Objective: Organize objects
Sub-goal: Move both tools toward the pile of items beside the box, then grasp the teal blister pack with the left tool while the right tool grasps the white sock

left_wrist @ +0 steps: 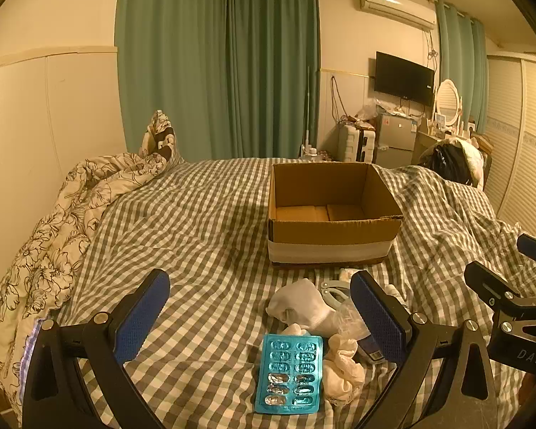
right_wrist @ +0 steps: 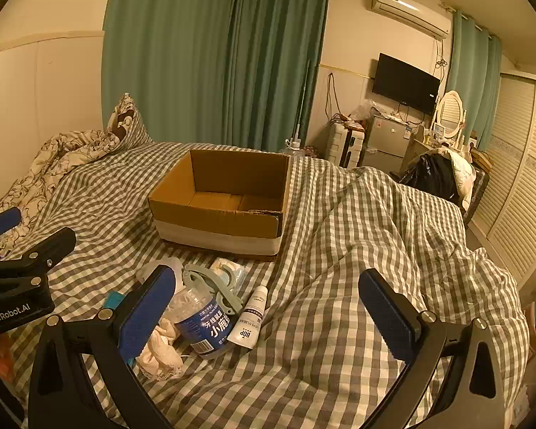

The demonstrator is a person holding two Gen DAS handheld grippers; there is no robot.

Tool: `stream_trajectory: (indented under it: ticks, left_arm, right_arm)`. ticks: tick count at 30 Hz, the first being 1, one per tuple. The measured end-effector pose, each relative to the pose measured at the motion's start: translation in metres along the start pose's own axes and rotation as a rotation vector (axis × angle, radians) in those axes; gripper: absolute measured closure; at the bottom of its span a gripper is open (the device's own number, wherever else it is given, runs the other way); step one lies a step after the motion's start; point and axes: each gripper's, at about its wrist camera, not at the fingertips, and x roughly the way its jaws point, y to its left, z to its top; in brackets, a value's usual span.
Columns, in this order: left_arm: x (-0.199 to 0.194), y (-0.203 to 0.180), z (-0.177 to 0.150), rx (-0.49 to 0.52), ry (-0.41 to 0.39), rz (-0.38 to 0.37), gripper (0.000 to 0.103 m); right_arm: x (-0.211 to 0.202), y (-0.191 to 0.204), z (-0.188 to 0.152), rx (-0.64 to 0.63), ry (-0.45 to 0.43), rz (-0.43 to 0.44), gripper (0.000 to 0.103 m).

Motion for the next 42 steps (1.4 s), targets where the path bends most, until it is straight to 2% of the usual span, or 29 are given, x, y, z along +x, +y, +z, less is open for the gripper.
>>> stream_trajectory:
  ticks: [18,29,36,42]
  left_arm:
    - [0.003,-0.001,-0.003,0.008,0.012,0.012,0.0]
    - [0.01,-0.003,-0.007,0.029,0.052,0.009,0.0]
    - [0.035,0.001,-0.029,0.025,0.162,0.02,0.001]
    - [0.067,-0.002,-0.062,0.068,0.294,0.019,0.017]
  right_arm:
    - [-0.001,0.0,-0.002,-0.008,-0.005,0.009,0.0]
    - [0.001,0.004,-0.004,-0.021,0.006,0.026,0.0]
    - [0.012,0.004,-0.01,-0.029,0.036,0.028,0.0]
    - [0.028,0.007,-0.021,-0.048,0.088,0.056,0.0]
